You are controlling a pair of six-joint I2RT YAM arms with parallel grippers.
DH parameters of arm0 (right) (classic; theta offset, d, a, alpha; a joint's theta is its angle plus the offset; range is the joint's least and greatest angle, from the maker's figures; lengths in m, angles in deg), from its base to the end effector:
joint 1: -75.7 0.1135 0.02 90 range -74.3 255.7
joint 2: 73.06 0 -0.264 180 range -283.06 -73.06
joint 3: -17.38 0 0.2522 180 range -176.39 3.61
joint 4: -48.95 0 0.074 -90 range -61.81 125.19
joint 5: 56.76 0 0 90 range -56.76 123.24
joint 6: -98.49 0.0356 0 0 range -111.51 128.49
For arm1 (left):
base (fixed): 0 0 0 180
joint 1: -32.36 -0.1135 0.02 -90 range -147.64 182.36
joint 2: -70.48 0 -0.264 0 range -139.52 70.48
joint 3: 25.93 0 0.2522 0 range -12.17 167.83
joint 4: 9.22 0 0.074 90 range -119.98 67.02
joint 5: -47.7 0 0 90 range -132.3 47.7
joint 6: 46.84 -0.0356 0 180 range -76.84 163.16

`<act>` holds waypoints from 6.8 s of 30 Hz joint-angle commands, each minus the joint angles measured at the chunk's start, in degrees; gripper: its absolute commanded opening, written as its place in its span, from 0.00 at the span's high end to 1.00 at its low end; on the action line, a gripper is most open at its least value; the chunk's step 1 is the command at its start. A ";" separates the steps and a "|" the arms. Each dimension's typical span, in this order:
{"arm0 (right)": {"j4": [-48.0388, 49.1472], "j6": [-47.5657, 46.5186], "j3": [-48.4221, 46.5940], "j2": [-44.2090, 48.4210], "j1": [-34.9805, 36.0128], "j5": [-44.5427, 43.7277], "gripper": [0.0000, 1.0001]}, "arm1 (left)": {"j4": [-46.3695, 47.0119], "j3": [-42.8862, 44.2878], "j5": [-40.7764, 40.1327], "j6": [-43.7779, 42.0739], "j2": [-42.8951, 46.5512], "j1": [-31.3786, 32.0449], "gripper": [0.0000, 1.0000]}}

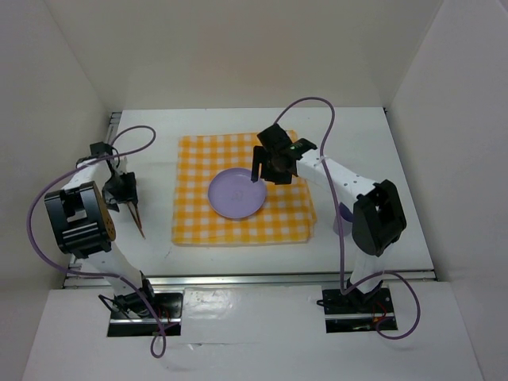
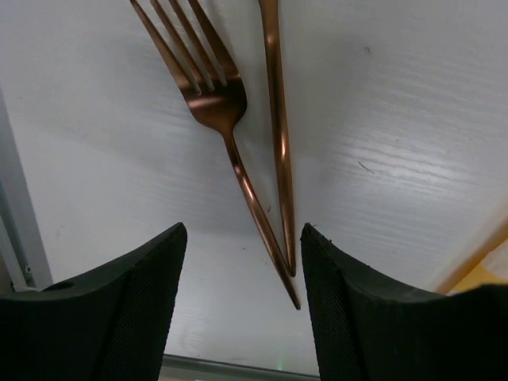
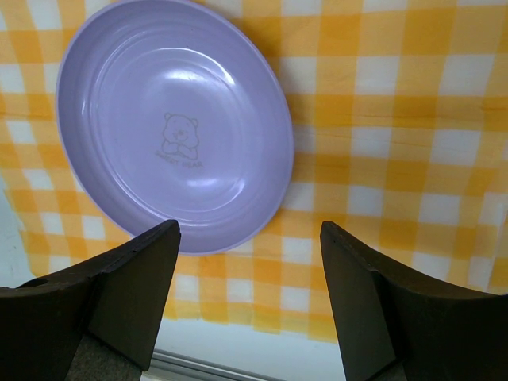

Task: Set the dinner table for one person

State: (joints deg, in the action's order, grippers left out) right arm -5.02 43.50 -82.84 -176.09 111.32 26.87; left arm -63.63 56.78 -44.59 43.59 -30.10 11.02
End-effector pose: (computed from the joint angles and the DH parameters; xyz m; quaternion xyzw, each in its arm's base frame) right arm 0.3204 0.2247 0.2668 0.0108 0.9569 0.1215 0.2637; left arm 0.3179 0.1257 0.1912 -0.1896 0.9695 0.0474 0.1479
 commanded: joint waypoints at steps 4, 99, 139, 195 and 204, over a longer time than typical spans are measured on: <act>-1.89 -0.46 -3.46 0.63 0.77 -1.71 0.21 | 3.73 -1.71 1.31 2.56 -1.82 -0.98 0.40; -8.22 -2.04 -9.26 1.06 0.77 -9.97 0.21 | -3.46 1.62 19.33 -2.27 5.13 -11.88 1.00; -5.15 2.88 5.94 20.84 -5.21 -15.34 0.21 | -2.78 15.95 1.93 26.73 -14.91 32.15 1.00; -6.19 0.15 -1.42 13.90 -5.73 -12.44 0.21 | -4.01 18.77 -4.91 20.40 -12.62 7.90 0.47; -6.73 0.15 -2.50 13.64 -5.73 -11.91 0.21 | -2.87 12.63 -6.68 25.06 -12.90 2.45 0.47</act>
State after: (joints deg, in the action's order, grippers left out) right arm -11.77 44.33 -83.28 -163.32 105.92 15.42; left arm -67.41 71.38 -50.62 66.78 -43.19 15.52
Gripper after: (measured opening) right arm 0.788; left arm 0.531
